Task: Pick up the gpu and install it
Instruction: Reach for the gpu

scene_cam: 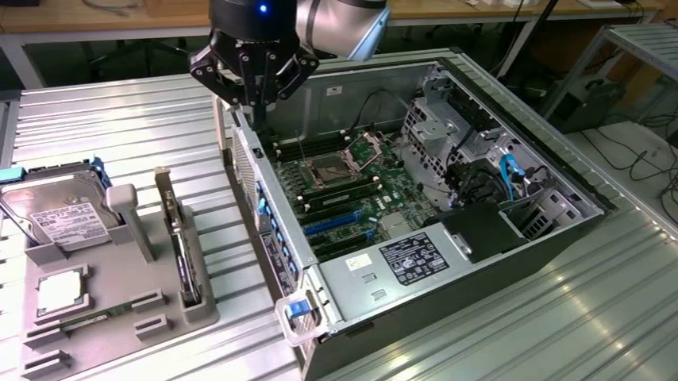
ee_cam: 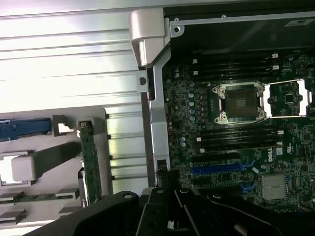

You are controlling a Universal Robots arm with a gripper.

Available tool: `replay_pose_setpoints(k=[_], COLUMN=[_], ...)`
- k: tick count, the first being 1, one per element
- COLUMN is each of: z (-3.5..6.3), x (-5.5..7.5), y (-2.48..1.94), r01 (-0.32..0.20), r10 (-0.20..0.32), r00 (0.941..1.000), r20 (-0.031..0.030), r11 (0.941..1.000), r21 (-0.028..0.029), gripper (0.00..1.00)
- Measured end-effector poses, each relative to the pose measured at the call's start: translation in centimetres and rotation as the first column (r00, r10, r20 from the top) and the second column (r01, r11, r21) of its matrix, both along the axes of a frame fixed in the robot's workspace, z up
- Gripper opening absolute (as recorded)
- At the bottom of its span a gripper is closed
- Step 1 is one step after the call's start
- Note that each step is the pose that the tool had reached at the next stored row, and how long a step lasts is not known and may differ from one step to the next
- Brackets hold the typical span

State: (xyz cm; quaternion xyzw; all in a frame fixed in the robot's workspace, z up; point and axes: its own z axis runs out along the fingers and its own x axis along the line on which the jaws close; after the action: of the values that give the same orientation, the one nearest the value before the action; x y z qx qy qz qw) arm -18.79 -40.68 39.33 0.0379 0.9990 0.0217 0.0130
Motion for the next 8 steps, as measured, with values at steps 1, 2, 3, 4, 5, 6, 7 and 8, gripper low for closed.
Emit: replay_pose_setpoints(k=[1, 2, 3, 4, 5, 6, 7, 8], z=[0.00, 0.00, 0.00, -0.01, 0.00, 0.00, 0.00, 0.00], x=[-0.07, -0.12, -0.18, -0.23, -0.29, -0.35, -0.40, -0.45], y=[-0.02, -0.03, -0.04, -0.06, -0.07, -0.08, -0.10, -0.11], r01=[0.000, 0.000, 0.000, 0.000, 0.000, 0.000, 0.000, 0.000], r10=[0.000, 0.000, 0.000, 0.000, 0.000, 0.000, 0.000, 0.000], r00=[1.0000, 1.0000, 1.0000, 1.0000, 1.0000, 1.0000, 1.0000, 1.0000], r20=[0.0000, 0.0001, 0.0001, 0.0001, 0.0001, 0.0000, 0.0000, 0.0000], r11=[1.0000, 1.0000, 1.0000, 1.0000, 1.0000, 1.0000, 1.0000, 1.0000], r21=[0.0000, 0.0000, 0.0001, 0.0001, 0.0001, 0.0000, 0.0000, 0.0000], gripper=[0.11, 0.11, 0.11, 0.11, 0.11, 0.11, 0.11, 0.11])
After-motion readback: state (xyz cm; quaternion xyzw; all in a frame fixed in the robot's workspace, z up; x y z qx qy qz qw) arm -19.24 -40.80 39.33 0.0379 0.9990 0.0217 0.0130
